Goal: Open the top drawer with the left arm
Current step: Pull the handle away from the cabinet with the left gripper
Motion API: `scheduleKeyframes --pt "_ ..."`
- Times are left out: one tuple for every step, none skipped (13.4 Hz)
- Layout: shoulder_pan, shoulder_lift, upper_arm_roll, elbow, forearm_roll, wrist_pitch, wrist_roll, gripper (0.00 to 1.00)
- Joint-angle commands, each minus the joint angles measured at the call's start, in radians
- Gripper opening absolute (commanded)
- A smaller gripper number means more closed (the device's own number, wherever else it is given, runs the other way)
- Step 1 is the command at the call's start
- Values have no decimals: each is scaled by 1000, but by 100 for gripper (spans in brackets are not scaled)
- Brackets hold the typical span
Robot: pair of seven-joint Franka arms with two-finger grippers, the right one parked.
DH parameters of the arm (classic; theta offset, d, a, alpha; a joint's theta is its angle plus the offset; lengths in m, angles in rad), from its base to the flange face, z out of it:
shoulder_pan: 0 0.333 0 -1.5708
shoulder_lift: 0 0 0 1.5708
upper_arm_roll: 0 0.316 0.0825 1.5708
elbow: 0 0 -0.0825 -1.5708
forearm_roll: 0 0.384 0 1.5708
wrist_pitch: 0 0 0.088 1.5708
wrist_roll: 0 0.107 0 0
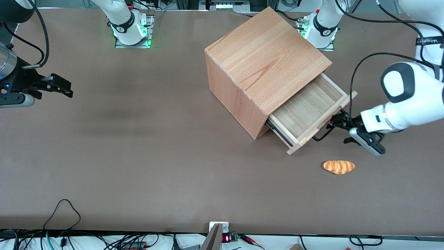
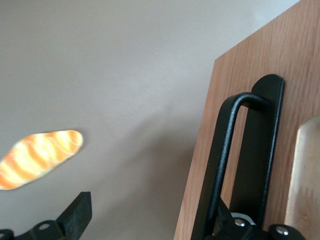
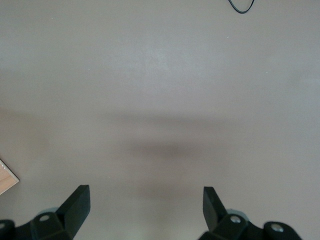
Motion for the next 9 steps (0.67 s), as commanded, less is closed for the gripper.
scheduleKeyframes --pt "12 66 38 1 39 46 61 100" --pt "12 63 40 1 38 70 61 100" --pt "12 44 40 -8 45 91 59 100" --pt "12 24 40 -11 45 86 56 100" --pt "12 10 40 -11 48 86 54 100" --pt "12 6 40 -7 60 87 54 100" --pt "12 3 40 -4 71 89 51 100" --pt "14 -13 40 -2 74 89 47 100" --pt "14 -34 41 -1 76 89 45 100"
